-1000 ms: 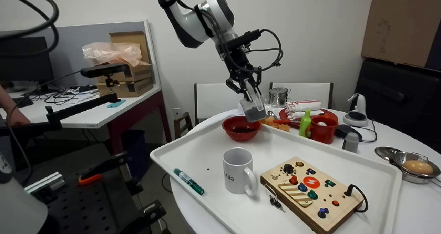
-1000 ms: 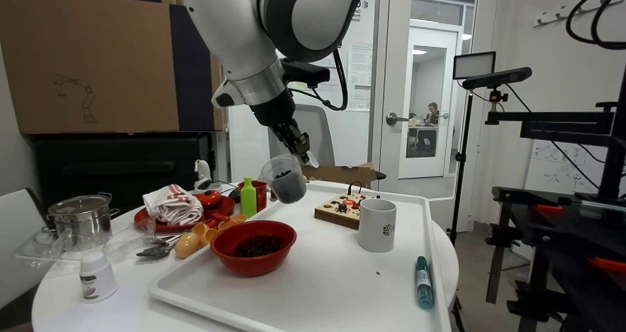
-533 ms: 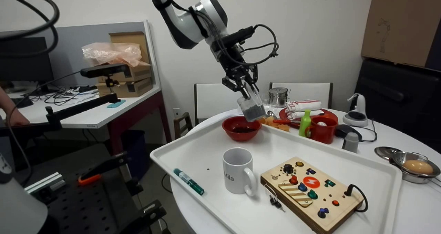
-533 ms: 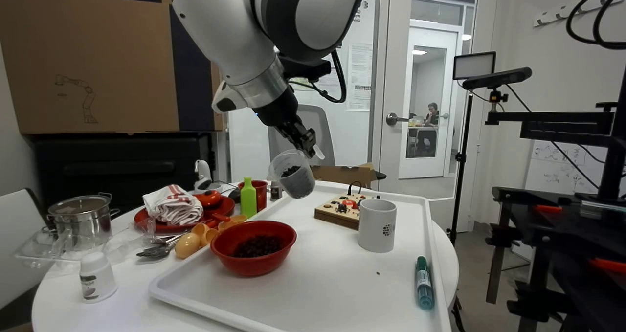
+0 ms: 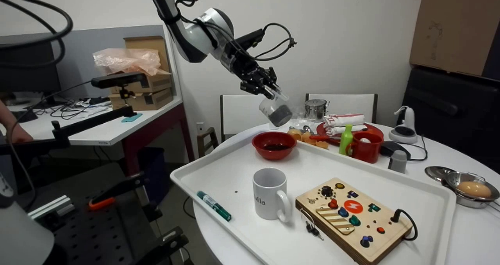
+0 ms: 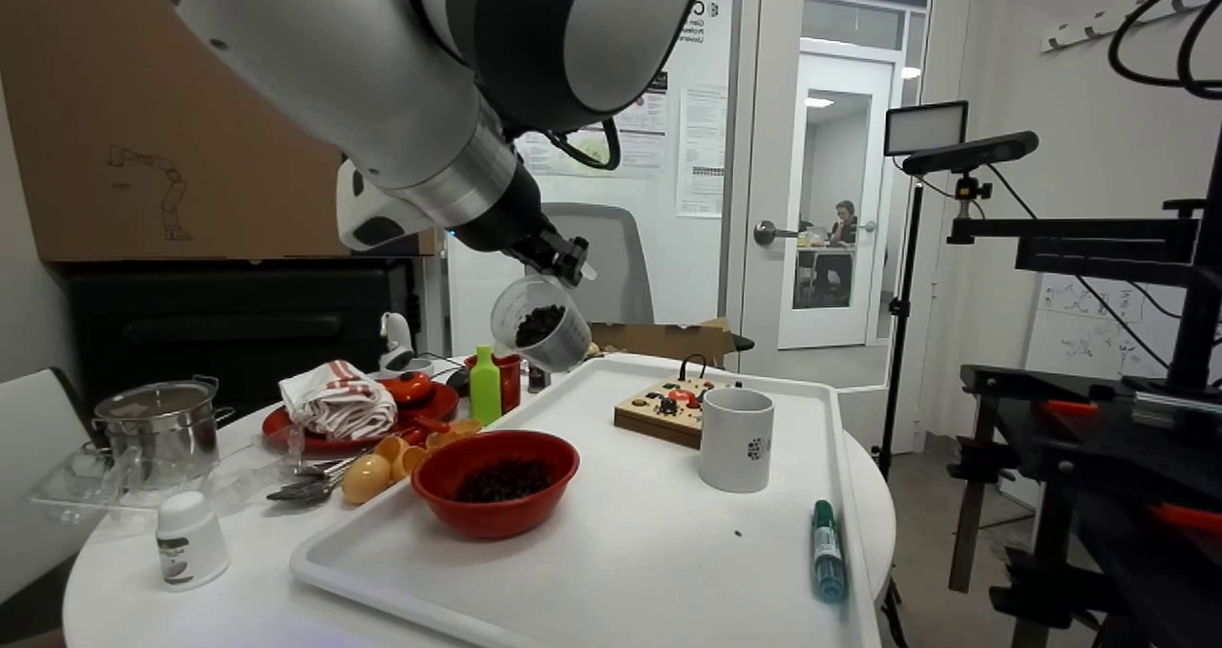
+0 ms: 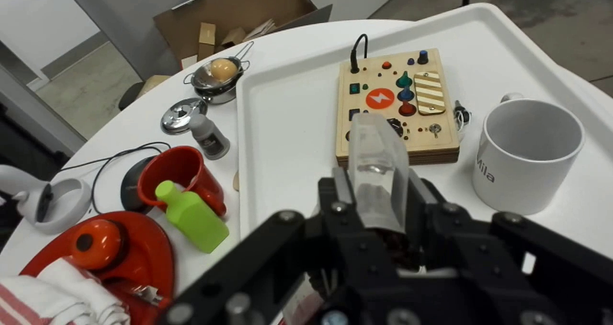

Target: Pour the contents in the clear jug into the red bowl

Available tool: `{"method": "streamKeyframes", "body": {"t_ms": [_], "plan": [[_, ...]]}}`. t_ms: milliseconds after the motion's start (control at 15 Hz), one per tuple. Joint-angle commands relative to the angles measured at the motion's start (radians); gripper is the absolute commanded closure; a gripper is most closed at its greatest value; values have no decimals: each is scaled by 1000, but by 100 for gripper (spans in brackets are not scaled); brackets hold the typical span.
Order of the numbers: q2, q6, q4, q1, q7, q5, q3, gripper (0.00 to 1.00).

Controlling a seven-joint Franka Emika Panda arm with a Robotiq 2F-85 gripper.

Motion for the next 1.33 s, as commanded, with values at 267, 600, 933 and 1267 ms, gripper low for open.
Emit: {"method": "streamKeyframes", "body": {"t_ms": [267, 600, 933, 1267], "plan": [[179, -124, 164, 15, -79, -67, 15, 85], [260, -236, 244, 45, -76, -116, -8, 85], [305, -363, 301, 88, -88, -221, -12, 85], [352, -443, 342, 124, -101, -298, -11, 85]]}}
